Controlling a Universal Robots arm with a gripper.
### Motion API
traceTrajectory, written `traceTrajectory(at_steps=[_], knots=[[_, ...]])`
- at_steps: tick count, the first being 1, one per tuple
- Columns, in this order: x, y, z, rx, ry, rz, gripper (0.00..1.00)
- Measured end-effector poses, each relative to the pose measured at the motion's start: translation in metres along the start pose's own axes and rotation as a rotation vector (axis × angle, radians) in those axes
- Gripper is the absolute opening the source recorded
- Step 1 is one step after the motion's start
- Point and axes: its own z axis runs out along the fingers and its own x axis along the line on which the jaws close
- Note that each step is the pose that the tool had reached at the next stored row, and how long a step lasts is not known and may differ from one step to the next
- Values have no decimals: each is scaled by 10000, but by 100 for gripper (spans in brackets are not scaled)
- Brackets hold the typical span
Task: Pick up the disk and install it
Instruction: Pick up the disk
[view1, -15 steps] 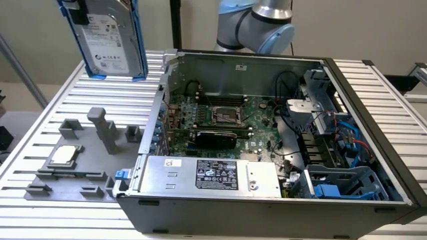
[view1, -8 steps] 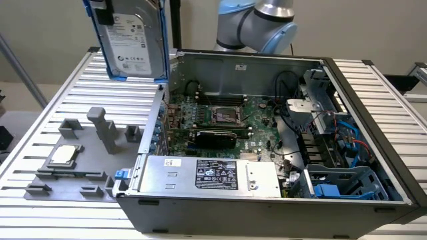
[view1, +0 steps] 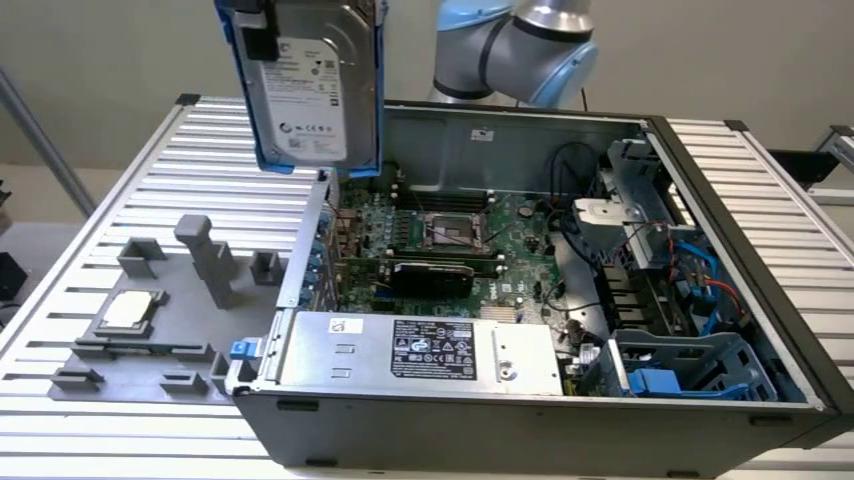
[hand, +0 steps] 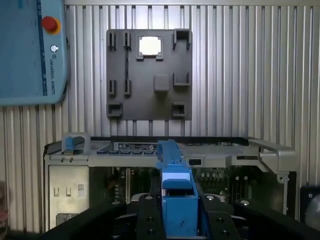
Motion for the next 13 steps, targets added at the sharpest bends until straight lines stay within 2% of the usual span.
traceTrajectory(at_steps=[9,13], knots=[[166,-409,-17,0,0,0,0],[240,-562,-22,0,0,-1,0]])
